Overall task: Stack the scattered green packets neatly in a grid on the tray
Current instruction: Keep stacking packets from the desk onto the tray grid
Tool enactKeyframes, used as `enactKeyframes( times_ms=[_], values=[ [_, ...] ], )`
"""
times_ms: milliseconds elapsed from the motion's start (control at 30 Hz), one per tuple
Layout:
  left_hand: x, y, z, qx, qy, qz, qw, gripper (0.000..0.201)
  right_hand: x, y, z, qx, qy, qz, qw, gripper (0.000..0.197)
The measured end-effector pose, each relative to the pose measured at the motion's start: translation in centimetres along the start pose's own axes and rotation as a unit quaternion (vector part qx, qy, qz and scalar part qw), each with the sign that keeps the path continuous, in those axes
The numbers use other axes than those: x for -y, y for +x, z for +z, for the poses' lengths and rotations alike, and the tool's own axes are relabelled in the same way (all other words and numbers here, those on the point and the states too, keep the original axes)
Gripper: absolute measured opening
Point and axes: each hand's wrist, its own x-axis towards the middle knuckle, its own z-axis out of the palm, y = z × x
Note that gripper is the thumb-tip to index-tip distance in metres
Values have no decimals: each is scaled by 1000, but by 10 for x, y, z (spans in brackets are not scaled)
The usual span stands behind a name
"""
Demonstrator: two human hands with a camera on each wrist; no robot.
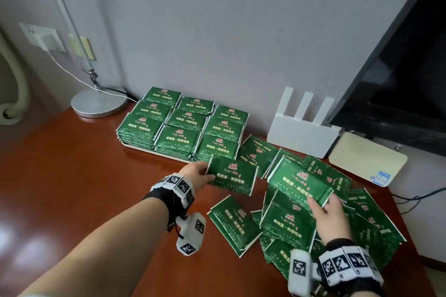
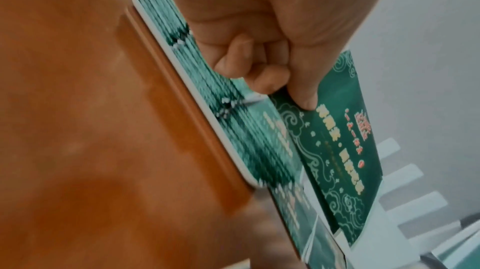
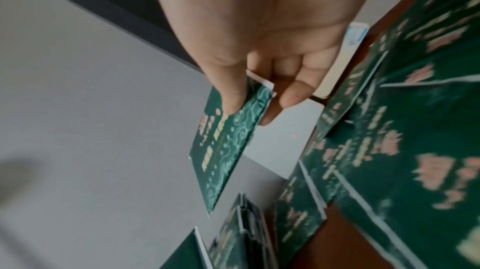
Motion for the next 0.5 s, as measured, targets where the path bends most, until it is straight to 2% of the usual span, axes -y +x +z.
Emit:
enactKeyframes(
  times_ms=[100, 167, 267, 333, 433, 500],
  values=[
    [8, 5, -42, -30, -11, 9, 999, 34, 30, -3, 15, 1, 18, -9, 1000, 45],
    [14, 10, -71, -51, -23, 15, 998, 32, 54, -6, 28, -4, 16, -21, 1000, 55],
    [23, 19, -116, -69, -19, 34, 997, 18, 91, -6, 48, -17, 4, -47, 999, 65],
    [33, 30, -149, -75, -19, 37, 996, 21, 115, -5, 64, -20, -10, -64, 998, 66],
    [48, 53, -196, -80, -36, 28, 996, 25, 147, 3, 90, -16, -29, -85, 996, 58],
    [57, 68, -223, -82, -46, 22, 995, 18, 167, 12, 109, -6, -25, -98, 995, 38]
  ],
)
